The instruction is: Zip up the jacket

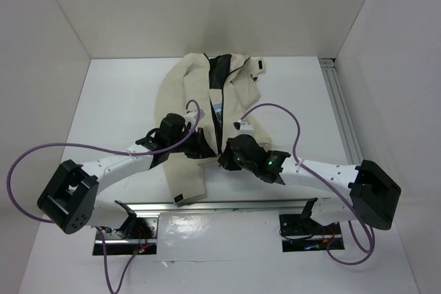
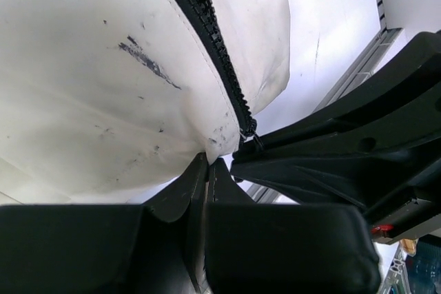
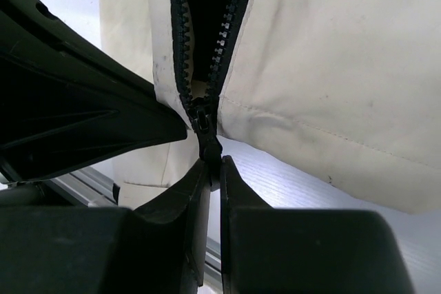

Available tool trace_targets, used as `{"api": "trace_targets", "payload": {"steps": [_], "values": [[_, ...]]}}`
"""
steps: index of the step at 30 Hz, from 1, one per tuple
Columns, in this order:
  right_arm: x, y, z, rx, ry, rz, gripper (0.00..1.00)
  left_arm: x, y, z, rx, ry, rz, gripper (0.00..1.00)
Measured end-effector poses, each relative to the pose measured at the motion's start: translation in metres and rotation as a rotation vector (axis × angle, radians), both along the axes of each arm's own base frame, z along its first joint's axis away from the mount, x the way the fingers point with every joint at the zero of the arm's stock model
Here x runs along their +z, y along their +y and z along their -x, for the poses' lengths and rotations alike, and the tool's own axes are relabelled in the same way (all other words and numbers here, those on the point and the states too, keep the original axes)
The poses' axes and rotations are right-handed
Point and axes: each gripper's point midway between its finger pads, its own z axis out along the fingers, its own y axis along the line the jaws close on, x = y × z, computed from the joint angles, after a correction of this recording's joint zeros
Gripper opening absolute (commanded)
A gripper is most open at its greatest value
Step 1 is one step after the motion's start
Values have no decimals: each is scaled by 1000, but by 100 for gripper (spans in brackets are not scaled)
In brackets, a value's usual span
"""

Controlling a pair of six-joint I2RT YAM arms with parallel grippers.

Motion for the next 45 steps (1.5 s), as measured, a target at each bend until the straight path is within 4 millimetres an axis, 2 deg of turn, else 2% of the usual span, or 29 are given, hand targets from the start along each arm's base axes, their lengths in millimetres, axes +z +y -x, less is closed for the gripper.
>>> {"api": "trace_targets", "payload": {"steps": [8,22,30,38,45], "values": [[0,-6,3,1,15,28,0,1,-2,3,-15,3,5,0],[31,-7,-5,4,-4,128,0,3,-3,-1,-19,-32,8,0],[26,-3,-11,24,11,189,0,-1,0,-3,-1,-35,-20,0],[31,-5,-21,45,29,211,0,-3,-1,-4,-1,-64,-45,0],[21,2,-23,98,69,235,0,-8,4,-5,12,-59,-78,0]]}}
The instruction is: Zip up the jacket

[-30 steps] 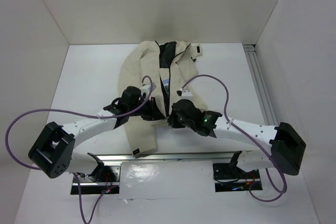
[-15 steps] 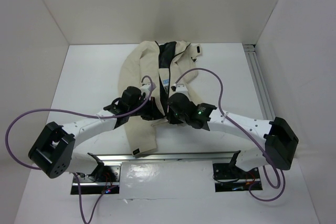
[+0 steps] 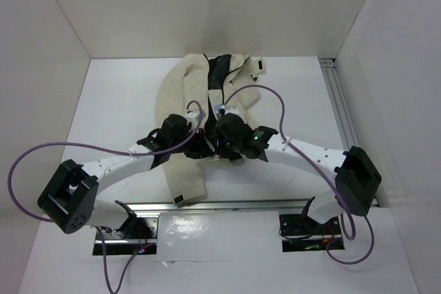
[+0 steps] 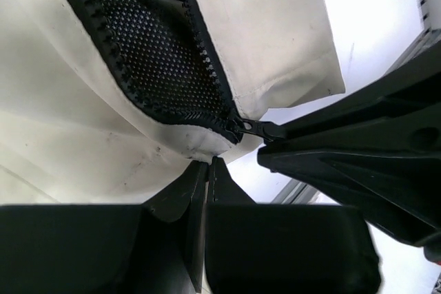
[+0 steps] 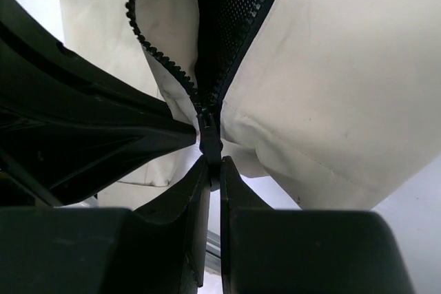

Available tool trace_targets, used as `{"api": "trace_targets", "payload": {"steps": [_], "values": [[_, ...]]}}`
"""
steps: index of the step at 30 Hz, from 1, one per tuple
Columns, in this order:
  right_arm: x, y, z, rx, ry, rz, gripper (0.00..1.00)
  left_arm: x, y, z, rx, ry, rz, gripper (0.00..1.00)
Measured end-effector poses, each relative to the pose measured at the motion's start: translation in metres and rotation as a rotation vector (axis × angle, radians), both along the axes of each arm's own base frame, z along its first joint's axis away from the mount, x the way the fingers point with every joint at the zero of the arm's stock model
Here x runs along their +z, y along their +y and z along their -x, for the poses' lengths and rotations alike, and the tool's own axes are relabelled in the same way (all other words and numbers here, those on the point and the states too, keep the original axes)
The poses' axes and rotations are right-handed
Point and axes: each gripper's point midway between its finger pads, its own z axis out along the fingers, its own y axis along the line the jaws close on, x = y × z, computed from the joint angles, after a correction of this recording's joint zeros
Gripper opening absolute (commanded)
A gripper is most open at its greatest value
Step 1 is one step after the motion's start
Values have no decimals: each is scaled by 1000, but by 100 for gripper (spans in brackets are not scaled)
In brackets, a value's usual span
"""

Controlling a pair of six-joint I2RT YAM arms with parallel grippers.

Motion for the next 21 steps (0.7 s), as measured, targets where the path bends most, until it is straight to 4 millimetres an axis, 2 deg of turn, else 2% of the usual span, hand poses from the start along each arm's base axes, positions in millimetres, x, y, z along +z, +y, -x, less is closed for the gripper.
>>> {"api": "trace_targets", "payload": {"steps": [4,11,21], "values": [[-6,1,0,13,24,4,0,-1,2,1,-6,3,-31,0],[7,1,-13,15,22,-34,0,1,2,-5,0,-22,-51,0],[7,-3,-17,68,72,-75,0,-2,0,-7,11,-32,-76,0]]}}
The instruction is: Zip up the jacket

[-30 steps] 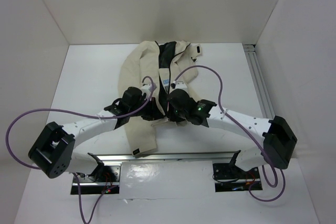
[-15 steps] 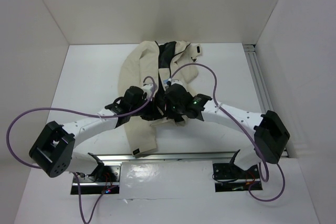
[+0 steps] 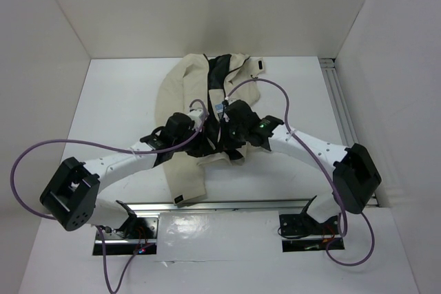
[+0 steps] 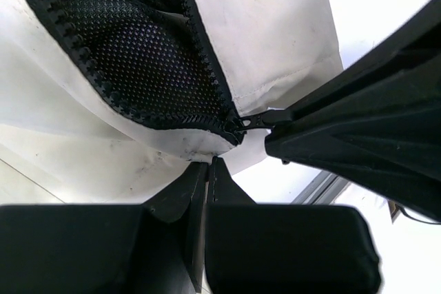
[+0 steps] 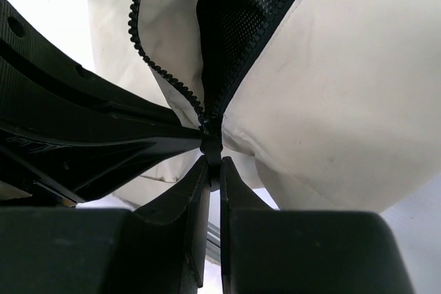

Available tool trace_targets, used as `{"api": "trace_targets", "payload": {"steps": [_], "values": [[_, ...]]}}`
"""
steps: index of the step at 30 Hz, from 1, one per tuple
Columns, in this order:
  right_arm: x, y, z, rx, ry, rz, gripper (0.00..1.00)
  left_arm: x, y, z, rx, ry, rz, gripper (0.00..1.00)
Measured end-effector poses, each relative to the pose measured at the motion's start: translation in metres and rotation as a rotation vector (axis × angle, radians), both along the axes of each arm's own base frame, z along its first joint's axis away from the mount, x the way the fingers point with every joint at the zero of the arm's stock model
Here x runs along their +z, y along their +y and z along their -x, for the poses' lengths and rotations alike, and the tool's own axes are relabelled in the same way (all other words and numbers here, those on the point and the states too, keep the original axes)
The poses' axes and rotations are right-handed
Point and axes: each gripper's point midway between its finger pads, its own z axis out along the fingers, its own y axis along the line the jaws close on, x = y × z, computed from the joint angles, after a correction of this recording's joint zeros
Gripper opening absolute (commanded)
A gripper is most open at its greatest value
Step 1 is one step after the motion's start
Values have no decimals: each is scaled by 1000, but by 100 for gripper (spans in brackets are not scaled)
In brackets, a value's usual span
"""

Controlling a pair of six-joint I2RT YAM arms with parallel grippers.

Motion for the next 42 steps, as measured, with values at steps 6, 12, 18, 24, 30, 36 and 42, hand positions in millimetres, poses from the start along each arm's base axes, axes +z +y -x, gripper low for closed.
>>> {"api": "trace_targets", "payload": {"steps": [6,12,18,24,30,36,42], "values": [[2,-5,-7,5,10,-24,0,3,-2,-1,-11,-21,-21,0],[7,-9,-18,-10,9,-59,0,8,-4,-4,-9,-38,-21,0],[11,-13,-28,-47,5,-100,0,14,-8,-6,-15,-54,-12,0],[25,-15,-33,-54,-14,-164,0,27,-7,-15,6,-81,-34,16],[55,-16,-46,-81,-112,-247,0,19,7,5,58,32,-83,60],[73,-5,-37,-73,-158,-303,0,46,20,23,140,46,-11,63],[69,2,-30,-59,-151,-305,0,71,20,33,171,12,141,52]]}}
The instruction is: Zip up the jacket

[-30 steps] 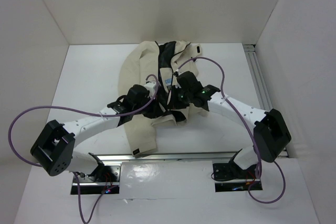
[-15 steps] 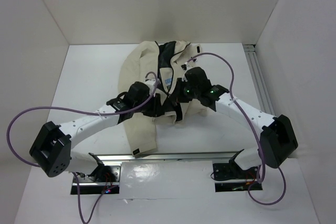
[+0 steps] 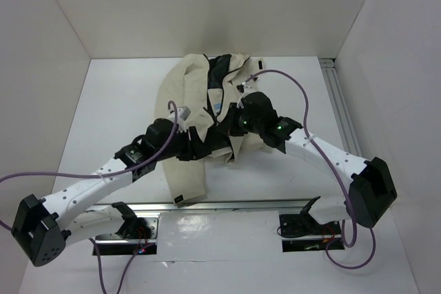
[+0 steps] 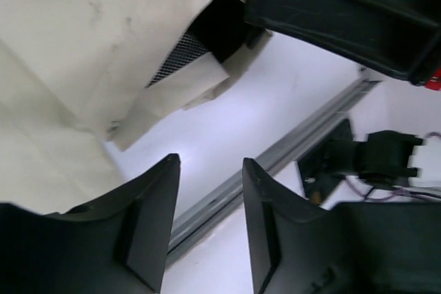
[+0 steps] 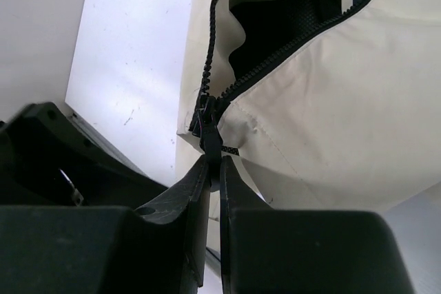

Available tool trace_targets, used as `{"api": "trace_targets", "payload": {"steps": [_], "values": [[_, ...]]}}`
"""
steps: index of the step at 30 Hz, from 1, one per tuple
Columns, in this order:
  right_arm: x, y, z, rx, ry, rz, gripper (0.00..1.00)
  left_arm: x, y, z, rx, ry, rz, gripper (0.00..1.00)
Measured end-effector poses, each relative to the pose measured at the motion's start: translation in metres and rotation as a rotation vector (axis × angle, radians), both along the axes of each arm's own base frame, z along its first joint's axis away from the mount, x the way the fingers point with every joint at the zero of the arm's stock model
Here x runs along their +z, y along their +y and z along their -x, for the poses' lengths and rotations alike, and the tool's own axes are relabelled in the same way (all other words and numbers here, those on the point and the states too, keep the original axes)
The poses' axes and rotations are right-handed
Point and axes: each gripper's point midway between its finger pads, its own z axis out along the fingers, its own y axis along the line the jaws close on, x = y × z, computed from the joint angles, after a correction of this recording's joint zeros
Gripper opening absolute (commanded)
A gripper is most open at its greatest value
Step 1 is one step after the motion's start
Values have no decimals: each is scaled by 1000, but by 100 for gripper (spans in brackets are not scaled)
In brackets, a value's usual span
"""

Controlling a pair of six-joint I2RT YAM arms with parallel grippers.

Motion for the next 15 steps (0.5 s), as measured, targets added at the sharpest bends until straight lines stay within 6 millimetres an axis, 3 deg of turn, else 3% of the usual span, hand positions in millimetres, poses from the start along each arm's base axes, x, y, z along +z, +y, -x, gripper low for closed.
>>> {"api": "trace_targets", "payload": {"steps": [4,7,10,15], "values": [[-3,-2,-1,-10,4,5,0,-9,-11,10,23,72,119,52],[-3,-2,-1,-16,4,7,0,-14,-13,17,69,129,182,58],[-4,-3,-2,-23,5,10,0,-7,-9,19,137,144,263,58],[-8,-5,-3,-34,7,20,0,19,-10,10,226,140,392,74]]}}
